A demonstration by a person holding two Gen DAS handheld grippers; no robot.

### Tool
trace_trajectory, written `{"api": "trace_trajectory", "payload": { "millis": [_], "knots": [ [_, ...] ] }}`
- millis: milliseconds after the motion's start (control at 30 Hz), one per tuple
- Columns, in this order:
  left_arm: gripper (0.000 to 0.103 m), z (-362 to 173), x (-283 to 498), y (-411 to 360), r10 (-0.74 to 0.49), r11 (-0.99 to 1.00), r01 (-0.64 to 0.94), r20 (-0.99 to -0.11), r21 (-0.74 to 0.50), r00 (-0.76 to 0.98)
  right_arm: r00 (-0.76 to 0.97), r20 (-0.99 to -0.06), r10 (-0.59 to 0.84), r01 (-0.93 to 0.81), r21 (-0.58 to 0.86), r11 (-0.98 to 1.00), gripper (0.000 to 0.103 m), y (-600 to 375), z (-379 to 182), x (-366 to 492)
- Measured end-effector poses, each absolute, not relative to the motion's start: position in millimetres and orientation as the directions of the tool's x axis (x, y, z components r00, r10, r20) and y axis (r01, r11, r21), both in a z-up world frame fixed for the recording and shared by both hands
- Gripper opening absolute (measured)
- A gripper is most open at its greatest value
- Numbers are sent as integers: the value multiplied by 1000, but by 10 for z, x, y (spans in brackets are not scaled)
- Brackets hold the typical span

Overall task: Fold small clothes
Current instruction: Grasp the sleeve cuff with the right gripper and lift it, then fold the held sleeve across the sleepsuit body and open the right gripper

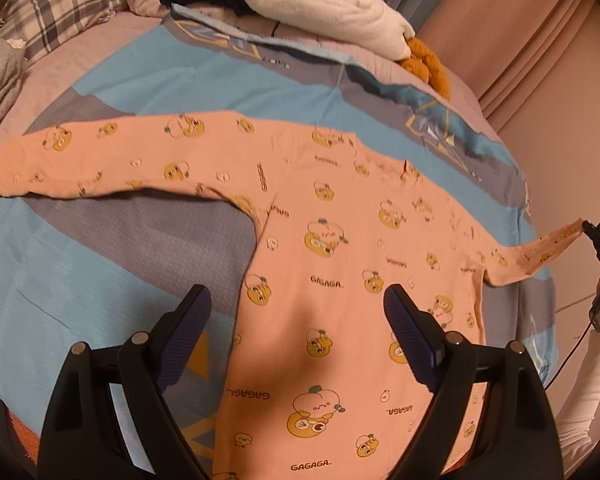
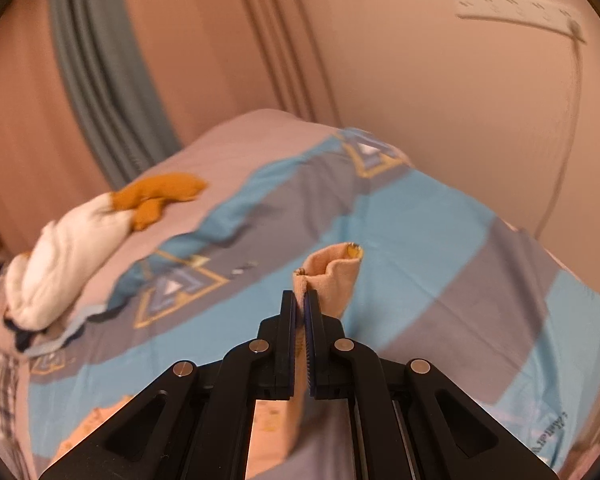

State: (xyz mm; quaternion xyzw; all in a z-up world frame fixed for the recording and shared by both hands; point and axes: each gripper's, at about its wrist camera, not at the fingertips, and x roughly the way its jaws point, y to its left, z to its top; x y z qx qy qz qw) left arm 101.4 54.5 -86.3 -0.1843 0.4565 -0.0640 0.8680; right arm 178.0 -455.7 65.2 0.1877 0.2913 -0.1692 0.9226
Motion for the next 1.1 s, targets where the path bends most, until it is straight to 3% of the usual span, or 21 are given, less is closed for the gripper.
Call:
{"api": "trace_trajectory", "payload": {
  "millis": [467, 800, 1100],
  "knots": [
    [88, -722, 921, 781, -238, 924, -96, -752, -371, 614, 808, -586, 53, 79, 197, 977, 5, -3241, 814, 2052],
    [88, -708, 874, 918, -233, 914, -120, -743, -388, 628, 732, -643, 223, -109, 213, 971, 5, -2452, 539, 2076],
    [88, -725, 838, 1031, -220, 908, -146, -742, -393, 633, 636, -720, 278, -189, 203, 961, 5, -1953, 178, 2112]
  ]
}}
